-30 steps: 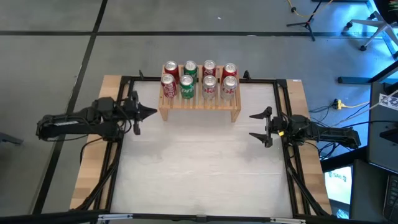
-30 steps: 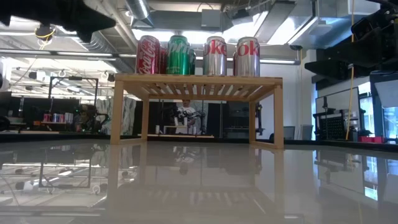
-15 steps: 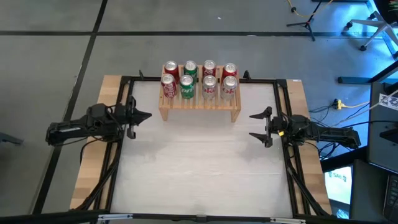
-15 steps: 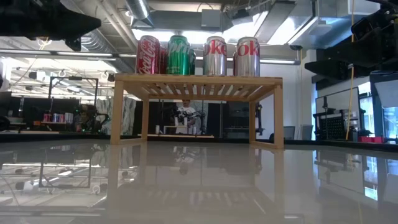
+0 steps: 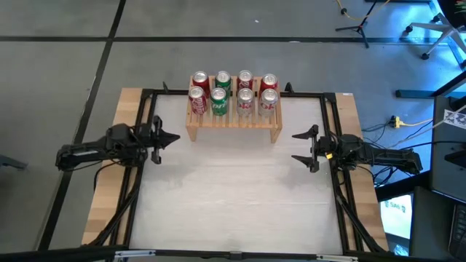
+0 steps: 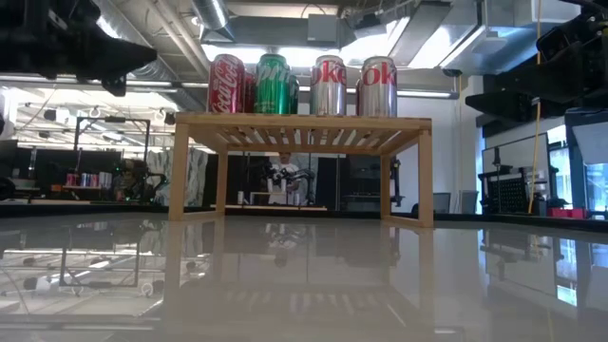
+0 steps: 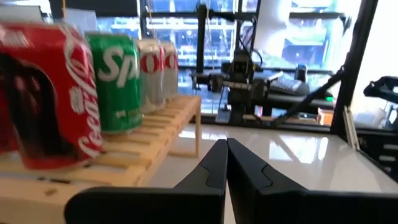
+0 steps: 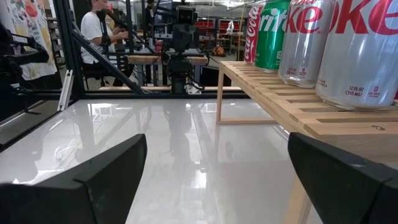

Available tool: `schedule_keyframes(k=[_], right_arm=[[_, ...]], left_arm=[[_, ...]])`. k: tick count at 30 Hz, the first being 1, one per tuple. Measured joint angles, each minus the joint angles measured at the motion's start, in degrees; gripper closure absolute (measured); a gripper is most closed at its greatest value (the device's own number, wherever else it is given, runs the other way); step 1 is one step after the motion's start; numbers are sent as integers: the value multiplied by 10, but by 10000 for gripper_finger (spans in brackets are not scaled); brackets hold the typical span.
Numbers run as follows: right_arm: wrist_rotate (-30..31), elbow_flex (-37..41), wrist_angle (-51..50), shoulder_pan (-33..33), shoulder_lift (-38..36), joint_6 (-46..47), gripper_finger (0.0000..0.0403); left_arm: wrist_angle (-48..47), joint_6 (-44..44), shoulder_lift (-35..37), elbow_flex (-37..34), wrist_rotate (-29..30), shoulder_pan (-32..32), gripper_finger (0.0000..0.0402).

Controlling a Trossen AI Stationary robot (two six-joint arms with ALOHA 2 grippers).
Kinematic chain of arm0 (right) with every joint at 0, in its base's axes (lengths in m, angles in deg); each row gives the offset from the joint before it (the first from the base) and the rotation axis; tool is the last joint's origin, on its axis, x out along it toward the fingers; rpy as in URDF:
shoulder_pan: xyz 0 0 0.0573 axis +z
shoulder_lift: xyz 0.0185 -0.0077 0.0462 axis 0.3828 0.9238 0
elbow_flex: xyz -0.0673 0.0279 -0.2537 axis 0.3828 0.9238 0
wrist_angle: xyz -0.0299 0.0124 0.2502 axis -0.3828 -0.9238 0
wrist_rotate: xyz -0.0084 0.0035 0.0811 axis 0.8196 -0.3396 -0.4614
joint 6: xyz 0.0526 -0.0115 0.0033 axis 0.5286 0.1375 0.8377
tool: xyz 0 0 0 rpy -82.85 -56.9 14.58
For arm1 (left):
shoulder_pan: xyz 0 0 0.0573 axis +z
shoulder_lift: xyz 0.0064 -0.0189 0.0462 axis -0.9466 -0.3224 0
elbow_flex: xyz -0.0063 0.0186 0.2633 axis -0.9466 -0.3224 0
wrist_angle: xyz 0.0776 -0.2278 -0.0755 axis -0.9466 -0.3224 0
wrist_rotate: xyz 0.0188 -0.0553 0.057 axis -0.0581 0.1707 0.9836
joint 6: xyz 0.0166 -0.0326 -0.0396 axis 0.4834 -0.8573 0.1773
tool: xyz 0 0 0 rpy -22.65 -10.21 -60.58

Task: Place canned beverage on shelf
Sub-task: Return to home Position

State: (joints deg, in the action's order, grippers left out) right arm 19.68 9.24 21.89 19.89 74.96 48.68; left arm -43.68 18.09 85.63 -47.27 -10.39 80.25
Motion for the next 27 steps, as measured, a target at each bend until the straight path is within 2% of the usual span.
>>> schedule_keyframes(k=[7, 11, 16, 21, 27], right_arm=[[0, 0, 0, 0, 0, 0, 17], [0, 0, 0, 0, 0, 0, 17], [0, 0, 0, 0, 0, 0, 17], [0, 0, 0, 0, 0, 0, 17], [0, 0, 0, 0, 0, 0, 17]], left_arm=[[69, -2, 0, -40, -41, 0, 401], [102, -2, 0, -64, -43, 0, 401], [99, -15, 0, -69, -44, 0, 401], [97, -14, 0, -69, -77, 0, 401], [43, -19, 0, -69, -83, 0, 401]])
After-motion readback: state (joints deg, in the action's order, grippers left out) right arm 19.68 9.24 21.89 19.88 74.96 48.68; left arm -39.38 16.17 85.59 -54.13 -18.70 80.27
